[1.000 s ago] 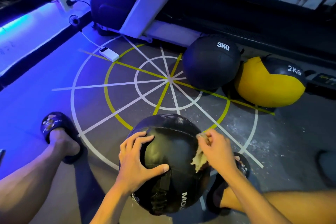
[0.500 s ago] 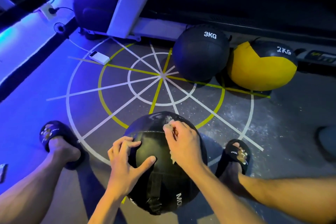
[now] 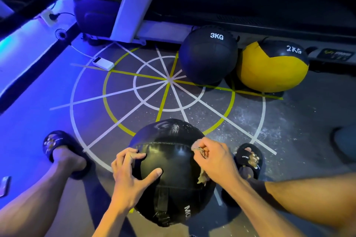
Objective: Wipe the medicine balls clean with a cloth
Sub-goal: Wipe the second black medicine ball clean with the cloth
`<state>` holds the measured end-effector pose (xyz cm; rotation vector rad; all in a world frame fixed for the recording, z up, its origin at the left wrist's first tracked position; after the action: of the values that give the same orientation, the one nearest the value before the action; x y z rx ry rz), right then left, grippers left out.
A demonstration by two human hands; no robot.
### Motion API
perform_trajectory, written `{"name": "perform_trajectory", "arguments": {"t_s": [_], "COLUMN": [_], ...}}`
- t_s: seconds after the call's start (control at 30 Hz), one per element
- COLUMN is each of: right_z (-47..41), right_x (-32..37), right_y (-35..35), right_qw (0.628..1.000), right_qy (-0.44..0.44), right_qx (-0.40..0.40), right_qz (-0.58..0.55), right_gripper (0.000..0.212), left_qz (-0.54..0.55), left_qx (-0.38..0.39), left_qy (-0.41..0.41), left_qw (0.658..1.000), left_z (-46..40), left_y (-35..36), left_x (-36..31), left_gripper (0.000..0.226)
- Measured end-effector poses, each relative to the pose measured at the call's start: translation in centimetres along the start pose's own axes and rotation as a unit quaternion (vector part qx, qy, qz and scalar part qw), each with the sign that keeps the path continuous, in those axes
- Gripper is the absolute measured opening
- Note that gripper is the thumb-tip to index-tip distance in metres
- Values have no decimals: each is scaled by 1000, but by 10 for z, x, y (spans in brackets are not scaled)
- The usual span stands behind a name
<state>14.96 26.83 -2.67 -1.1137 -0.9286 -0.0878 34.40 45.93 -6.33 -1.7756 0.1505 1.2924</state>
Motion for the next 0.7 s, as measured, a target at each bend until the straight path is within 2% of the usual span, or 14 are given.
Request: {"name": "perform_trajectory", "arguments": {"t_s": [0.07, 0.2, 0.43, 0.6, 0.7], "right_z": [5, -7, -1, -22, -22], "right_x": [-3, 27, 7, 50, 36], "right_y": [-5, 11, -9, 9, 4], "right_qw": [1000, 999, 997, 999, 999], "right_qy": [7, -28, 58, -6, 28], "right_qx": [-14, -28, 15, 13, 33], "right_qz": [-1, 15, 52, 43, 27], "right_gripper": [4, 30, 25, 31, 29], "left_qz": [2, 4, 17, 16, 18], "left_qx": [2, 12, 14, 26, 28], "left_qy": [2, 3, 6, 4, 5], "left_qw": [1000, 1000, 1000, 1000, 999], "left_z": [1, 0, -1, 0, 1], "left_y": [4, 8, 7, 9, 7], "left_x": [-5, -7, -10, -10, -10], "left_gripper": [59, 58, 58, 58, 58]}}
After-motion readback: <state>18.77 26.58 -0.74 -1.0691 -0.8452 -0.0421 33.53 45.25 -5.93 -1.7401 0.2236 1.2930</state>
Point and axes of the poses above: each hand's wrist, its own z-axis away from the middle knuckle, its own y-axis out of the palm, x = y × z, the point moved 6 cm from there along -z, towards the middle knuckle, and after that the axes turned 3 degrees about -z, right-handed, at the moved point
